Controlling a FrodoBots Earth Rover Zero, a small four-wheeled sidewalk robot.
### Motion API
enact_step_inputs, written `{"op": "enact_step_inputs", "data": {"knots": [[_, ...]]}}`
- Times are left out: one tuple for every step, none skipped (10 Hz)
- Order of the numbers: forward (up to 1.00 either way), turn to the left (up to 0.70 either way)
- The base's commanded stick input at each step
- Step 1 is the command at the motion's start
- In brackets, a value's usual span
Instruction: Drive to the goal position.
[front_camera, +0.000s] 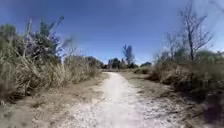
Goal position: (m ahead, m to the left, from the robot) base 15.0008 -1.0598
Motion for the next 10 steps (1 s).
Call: {"op": "enact_step_inputs", "data": {"knots": [[0.7, -0.21], [0.7, -0.35], [0.7, -0.35], [0.7, 0.0], [0.7, 0.0], [0.7, 0.0], [0.7, 0.0], [0.7, 0.0], [0.7, 0.0], [0.7, 0.0]]}}
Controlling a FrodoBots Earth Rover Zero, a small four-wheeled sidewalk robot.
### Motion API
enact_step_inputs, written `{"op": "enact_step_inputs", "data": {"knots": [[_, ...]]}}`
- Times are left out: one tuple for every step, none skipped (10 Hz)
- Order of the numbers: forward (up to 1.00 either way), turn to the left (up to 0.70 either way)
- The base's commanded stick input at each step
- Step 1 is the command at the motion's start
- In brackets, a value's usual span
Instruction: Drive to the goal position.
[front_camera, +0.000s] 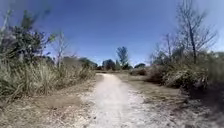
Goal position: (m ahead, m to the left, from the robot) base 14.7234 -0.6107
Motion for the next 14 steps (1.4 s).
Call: {"op": "enact_step_inputs", "data": {"knots": [[0.7, 0.0], [0.7, 0.0], [0.7, 0.0], [0.7, 0.0], [0.7, 0.0], [0.7, 0.0], [0.7, 0.0], [0.7, 0.0], [0.7, 0.0], [0.7, 0.0], [0.7, 0.0], [0.7, 0.0], [0.7, 0.0], [0.7, 0.0]]}}
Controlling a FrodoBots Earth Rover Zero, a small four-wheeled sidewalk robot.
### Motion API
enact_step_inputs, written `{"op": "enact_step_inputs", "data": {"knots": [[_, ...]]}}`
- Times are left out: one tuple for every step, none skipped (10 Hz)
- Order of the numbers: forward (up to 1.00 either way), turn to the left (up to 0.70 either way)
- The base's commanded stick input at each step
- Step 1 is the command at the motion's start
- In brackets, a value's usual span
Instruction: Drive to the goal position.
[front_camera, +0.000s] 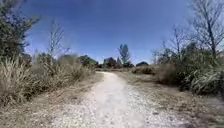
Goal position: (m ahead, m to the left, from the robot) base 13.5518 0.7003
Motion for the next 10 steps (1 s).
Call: {"op": "enact_step_inputs", "data": {"knots": [[0.7, 0.0], [0.7, 0.0], [0.7, 0.0], [0.7, 0.0], [0.7, 0.0], [0.7, -0.08], [0.7, -0.33], [0.7, -0.35], [0.7, -0.35], [0.7, -0.21]]}}
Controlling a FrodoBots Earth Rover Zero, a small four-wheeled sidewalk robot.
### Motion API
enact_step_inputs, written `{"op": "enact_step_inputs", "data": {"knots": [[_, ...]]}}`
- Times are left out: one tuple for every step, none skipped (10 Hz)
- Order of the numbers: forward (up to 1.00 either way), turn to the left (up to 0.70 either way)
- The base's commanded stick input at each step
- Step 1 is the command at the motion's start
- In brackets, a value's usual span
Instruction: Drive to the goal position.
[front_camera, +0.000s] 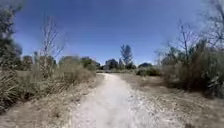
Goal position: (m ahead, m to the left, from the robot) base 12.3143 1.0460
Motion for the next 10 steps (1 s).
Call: {"op": "enact_step_inputs", "data": {"knots": [[0.7, 0.0], [0.7, 0.0], [0.7, 0.0], [0.7, 0.0], [0.7, 0.0], [0.7, 0.0], [0.7, 0.0], [0.7, 0.0], [0.7, 0.0], [0.7, 0.0]]}}
